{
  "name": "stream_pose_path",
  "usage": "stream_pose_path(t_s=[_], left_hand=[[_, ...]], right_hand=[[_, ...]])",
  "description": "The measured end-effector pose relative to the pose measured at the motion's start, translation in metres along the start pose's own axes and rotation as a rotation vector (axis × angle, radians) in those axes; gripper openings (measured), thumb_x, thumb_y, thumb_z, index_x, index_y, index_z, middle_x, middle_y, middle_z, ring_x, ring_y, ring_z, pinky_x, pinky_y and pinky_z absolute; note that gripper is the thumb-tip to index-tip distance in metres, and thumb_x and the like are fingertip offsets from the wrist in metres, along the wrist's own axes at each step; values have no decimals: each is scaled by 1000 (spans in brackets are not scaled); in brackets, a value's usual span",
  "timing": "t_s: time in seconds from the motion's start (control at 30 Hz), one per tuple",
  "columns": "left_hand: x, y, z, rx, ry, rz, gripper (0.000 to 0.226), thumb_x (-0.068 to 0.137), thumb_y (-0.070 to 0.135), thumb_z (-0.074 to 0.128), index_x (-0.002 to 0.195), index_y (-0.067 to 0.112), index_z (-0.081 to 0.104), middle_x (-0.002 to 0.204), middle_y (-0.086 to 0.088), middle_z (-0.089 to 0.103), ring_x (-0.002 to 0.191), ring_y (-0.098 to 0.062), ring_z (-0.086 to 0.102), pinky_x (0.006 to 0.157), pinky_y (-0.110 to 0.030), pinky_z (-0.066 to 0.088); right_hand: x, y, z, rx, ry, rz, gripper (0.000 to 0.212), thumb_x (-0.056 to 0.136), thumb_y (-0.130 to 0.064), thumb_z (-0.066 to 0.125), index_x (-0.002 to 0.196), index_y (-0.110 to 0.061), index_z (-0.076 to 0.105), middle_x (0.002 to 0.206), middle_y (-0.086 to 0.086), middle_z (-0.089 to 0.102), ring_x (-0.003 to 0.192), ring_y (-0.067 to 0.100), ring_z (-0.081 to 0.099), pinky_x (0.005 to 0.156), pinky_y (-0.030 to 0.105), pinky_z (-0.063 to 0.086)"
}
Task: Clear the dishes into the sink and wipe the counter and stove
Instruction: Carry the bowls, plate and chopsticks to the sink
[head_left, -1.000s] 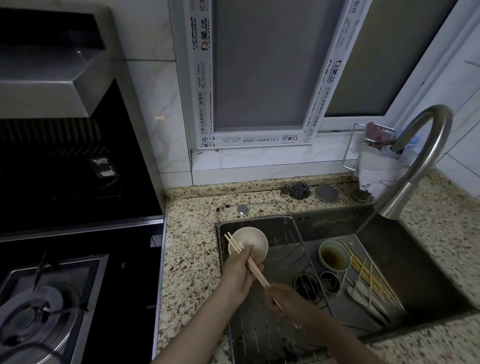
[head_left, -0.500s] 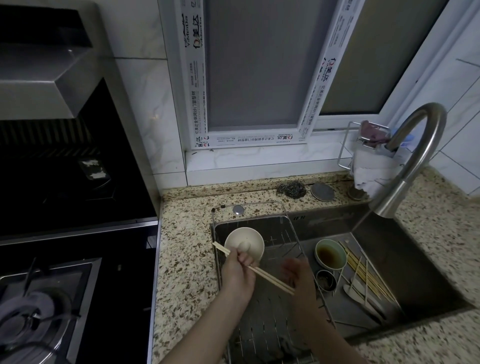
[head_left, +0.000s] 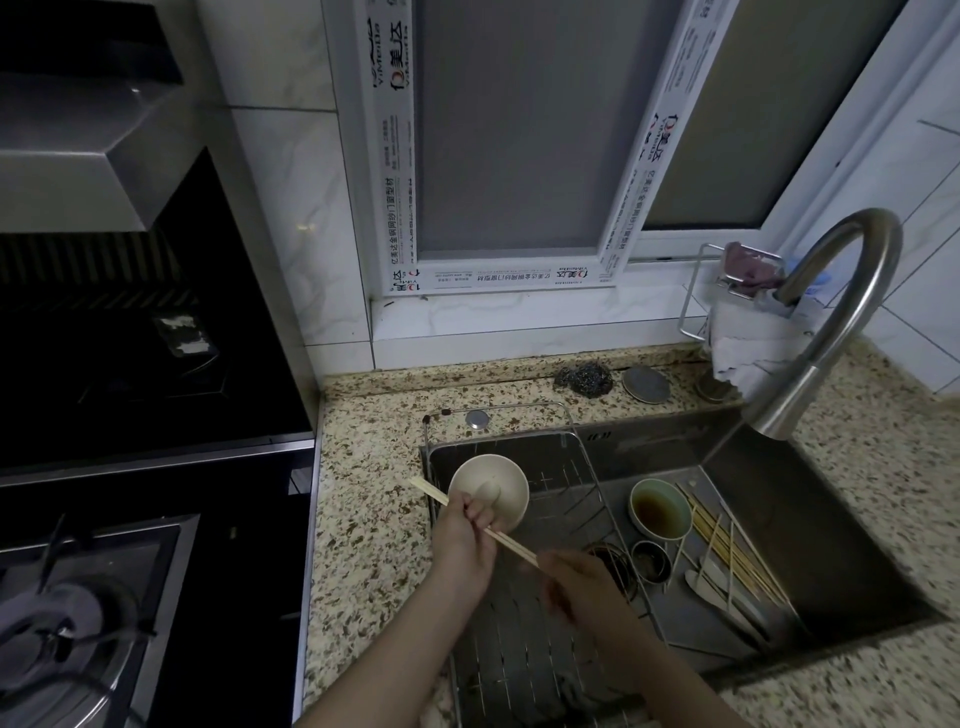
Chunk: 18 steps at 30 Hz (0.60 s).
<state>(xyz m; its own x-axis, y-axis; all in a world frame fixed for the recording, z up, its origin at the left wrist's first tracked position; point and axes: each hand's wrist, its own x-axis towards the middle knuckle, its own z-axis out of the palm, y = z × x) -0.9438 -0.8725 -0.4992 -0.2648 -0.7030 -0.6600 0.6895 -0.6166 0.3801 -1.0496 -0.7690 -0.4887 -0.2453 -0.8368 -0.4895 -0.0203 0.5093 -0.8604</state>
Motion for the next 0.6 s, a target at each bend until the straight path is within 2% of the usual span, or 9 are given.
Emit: stream_pose_path(t_s=[0.17,0.27,0.37,0.43,0.5,0.57,0.6], left_hand=[[8,-5,-6,82,-18,-25,35,102,19,29,67,17,33,39,7,30,34,-7,30,46,-22,28],[11,-4,-8,207,-10,-20,33,100,17,34,67,15,36,45,2,40,50,-15,41,52,-27,43],[9,-1,-13,477,-45,-25,29,97,25,42,70,15,47,77,-9,65,78,-21,61,69,-31,47],[13,-2,-19,652,-91,-63,28,95,36,47,76,16,53,98,-10,71,96,-21,65,77,-31,47],[15,-2,-20,771,-126,-90,31,93,44,49,95,15,60,105,-7,72,103,-18,64,86,-30,47],[14,-1,-20,842,-156,-118,45,90,46,52,122,14,55,110,-4,68,108,-18,60,92,-29,43],[12,0,-18,880,-172,-122,52,85,47,55,125,15,53,113,-3,64,111,-18,56,92,-29,41]], right_hand=[[10,-4,-5,-89,-206,48,28,100,-14,37,97,-11,64,45,-8,45,37,1,36,42,15,29],[14,-5,-5,-96,-281,103,28,101,-14,35,96,-12,62,50,-7,42,39,3,34,42,16,27],[17,-7,-1,-101,-318,125,20,99,-14,40,94,-11,59,51,-5,43,40,5,36,43,19,27],[18,-10,3,-127,-345,123,15,98,-15,44,90,-12,56,51,-5,46,39,6,38,43,20,30],[19,-9,5,-125,-358,133,13,98,-14,45,87,-11,53,53,-3,45,39,7,40,43,20,31],[20,-9,4,-106,-355,157,14,98,-14,43,88,-12,52,54,-4,45,40,6,41,43,19,32],[21,-8,4,-104,-351,165,16,99,-13,40,89,-12,52,56,-3,44,40,5,40,44,19,32]])
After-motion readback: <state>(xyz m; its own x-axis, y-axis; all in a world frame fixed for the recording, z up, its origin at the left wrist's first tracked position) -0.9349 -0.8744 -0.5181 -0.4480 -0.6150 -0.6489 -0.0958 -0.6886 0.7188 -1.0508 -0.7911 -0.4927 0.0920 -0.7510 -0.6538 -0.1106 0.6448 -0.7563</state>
